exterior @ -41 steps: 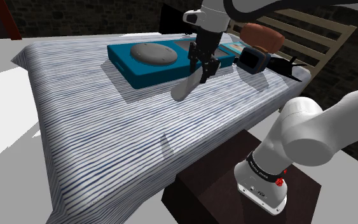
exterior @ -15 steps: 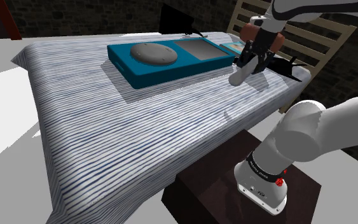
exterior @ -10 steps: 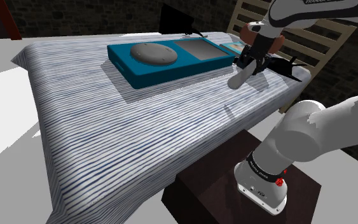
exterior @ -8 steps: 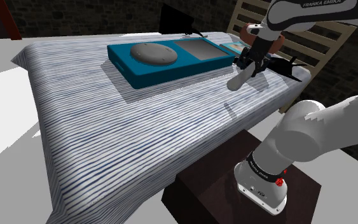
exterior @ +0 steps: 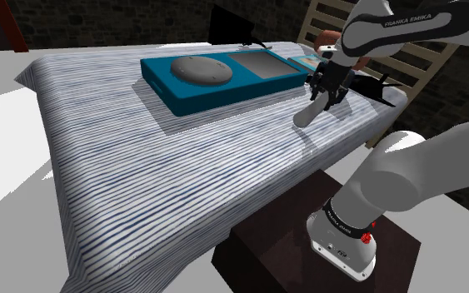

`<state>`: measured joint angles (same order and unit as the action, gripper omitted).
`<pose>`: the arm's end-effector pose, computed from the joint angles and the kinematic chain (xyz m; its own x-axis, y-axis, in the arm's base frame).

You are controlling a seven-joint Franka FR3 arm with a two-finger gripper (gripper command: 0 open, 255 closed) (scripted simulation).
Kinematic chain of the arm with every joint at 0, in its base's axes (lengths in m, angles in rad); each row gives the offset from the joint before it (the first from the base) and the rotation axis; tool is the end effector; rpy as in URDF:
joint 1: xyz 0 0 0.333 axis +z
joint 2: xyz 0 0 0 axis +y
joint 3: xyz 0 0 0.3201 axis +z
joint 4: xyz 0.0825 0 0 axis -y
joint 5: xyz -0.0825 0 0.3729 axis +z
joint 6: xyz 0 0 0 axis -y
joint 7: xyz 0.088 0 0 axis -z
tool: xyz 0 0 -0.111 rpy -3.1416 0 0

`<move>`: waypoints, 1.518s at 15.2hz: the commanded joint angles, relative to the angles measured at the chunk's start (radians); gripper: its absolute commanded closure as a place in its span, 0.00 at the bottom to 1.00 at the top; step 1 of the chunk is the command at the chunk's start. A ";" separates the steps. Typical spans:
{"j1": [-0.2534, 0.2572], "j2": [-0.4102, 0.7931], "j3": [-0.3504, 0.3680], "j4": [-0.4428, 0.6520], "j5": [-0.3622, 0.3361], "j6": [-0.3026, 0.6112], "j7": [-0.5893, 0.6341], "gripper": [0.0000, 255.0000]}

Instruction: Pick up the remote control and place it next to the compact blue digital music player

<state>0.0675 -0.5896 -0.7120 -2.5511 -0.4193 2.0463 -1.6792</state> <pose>0.2925 -0.2512 0.4199 0.2433 0.9700 0.0008 0.9700 -0.2433 0.0021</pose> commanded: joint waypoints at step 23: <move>0.025 0.116 -0.095 -0.100 -0.020 0.216 -0.011 0.00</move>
<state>0.0923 -0.4737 -0.8066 -2.6513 -0.4393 2.2627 -1.6905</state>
